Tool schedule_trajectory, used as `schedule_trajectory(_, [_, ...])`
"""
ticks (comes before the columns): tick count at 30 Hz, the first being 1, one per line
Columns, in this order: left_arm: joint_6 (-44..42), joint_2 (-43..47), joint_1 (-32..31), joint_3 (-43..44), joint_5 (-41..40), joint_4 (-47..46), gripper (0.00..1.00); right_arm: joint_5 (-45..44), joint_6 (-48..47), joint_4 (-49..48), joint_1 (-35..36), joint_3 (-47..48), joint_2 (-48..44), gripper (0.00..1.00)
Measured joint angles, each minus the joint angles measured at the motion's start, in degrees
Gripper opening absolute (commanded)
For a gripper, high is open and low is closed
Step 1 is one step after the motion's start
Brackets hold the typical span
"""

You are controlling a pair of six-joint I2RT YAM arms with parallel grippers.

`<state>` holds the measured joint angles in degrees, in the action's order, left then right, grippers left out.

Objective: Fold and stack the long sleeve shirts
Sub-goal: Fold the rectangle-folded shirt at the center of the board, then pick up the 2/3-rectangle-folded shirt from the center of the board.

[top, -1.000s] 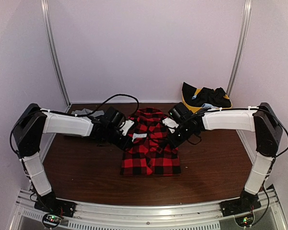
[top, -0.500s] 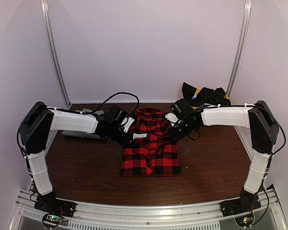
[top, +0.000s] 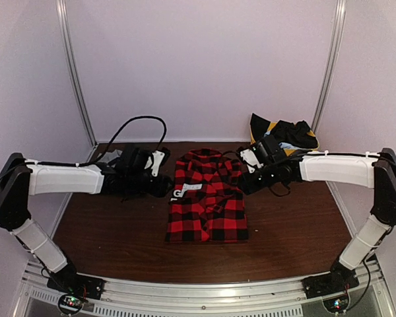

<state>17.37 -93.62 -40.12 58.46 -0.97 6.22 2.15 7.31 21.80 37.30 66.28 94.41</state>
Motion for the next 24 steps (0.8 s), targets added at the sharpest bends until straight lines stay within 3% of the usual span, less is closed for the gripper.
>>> schedule_trajectory(4, [1.92,8.15,0.0,-10.43,6.14,-8.79,0.65,3.76,1.07,-3.19,3.19,-5.18,-2.51,0.58])
schedule_trajectory(7, [3.56,13.09,-0.04,-18.38,11.41,-14.58,0.74,6.01,2.14,-5.4,7.26,-9.68,-3.89,0.67])
schedule_trajectory(12, [4.15,18.4,-2.95,-26.84,16.09,-19.93,0.77,6.27,3.43,-7.15,14.58,-15.96,-8.35,0.76])
schedule_trajectory(19, [0.52,22.23,-16.09,-32.17,10.82,-21.99,0.75,1.38,2.99,-7.61,23.74,-19.56,-10.93,0.77])
schedule_trajectory(24, [-1.29,24.76,-17.86,-35.98,5.11,-21.33,0.74,-4.52,1.7,-6.69,26.53,-20.5,-10.88,0.76])
